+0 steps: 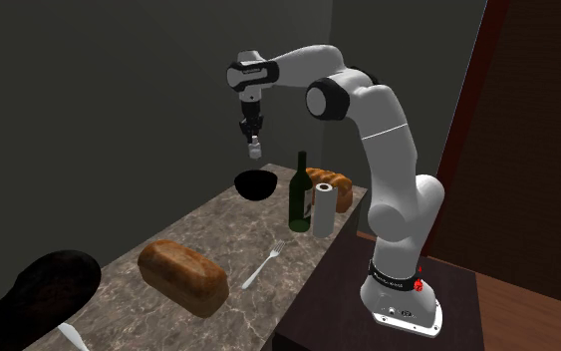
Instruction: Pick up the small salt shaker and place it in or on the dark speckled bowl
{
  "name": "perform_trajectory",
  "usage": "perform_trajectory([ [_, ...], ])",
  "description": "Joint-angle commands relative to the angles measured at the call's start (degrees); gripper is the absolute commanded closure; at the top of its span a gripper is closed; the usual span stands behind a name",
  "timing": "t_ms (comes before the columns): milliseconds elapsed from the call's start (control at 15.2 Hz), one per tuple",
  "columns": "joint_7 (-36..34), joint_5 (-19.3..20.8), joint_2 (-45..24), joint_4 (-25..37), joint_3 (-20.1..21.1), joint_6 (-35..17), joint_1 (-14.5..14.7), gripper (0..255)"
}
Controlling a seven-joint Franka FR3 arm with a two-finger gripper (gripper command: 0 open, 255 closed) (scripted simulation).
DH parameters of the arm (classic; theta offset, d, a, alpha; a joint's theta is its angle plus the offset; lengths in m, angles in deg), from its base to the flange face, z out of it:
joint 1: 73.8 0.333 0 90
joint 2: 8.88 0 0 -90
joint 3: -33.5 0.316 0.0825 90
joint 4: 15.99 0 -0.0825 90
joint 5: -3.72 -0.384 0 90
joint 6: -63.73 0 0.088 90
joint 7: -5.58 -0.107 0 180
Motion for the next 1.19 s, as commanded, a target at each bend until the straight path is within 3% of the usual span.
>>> perform_trajectory([
  [0, 0.82, -0.25, -2.04, 2.54, -0.1, 0.52, -0.76, 255],
  [1122, 1.11, -0.5, -3.4, -8.43, 0.07, -11.79, -0.46, 255],
])
